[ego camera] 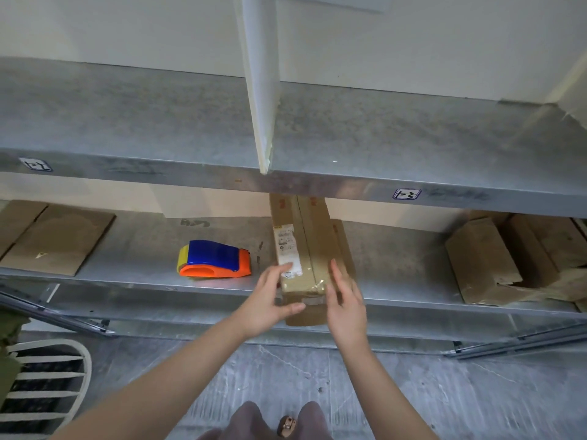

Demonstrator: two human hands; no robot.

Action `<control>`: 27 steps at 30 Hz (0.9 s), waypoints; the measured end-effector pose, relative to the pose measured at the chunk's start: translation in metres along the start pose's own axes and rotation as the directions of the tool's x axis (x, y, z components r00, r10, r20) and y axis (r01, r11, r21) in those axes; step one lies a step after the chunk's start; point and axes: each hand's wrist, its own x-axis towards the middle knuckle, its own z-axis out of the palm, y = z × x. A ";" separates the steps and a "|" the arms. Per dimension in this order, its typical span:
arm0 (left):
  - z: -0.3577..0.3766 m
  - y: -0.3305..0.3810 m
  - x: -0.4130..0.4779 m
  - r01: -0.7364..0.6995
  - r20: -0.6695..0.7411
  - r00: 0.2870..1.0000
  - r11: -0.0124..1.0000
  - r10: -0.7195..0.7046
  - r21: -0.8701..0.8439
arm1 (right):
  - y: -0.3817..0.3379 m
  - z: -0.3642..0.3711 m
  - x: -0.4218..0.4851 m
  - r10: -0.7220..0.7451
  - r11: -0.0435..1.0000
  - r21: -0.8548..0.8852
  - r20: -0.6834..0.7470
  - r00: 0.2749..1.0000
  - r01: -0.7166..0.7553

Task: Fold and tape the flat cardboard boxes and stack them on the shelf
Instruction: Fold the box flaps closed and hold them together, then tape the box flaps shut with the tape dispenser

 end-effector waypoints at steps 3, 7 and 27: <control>0.022 -0.002 -0.007 -0.011 0.052 0.999 0.995 0.016 -0.098 | 0.009 -0.010 -0.006 0.045 0.995 0.089 -0.048 0.998 -0.041; 0.019 0.002 -0.003 -0.015 0.079 0.997 0.995 0.023 -0.102 | 0.020 -0.026 -0.004 0.049 0.995 0.093 -0.037 0.998 -0.045; -0.070 0.005 0.112 -0.006 0.021 1.000 0.987 0.002 0.163 | 0.040 -0.098 0.019 0.104 0.984 0.129 0.162 0.981 -0.126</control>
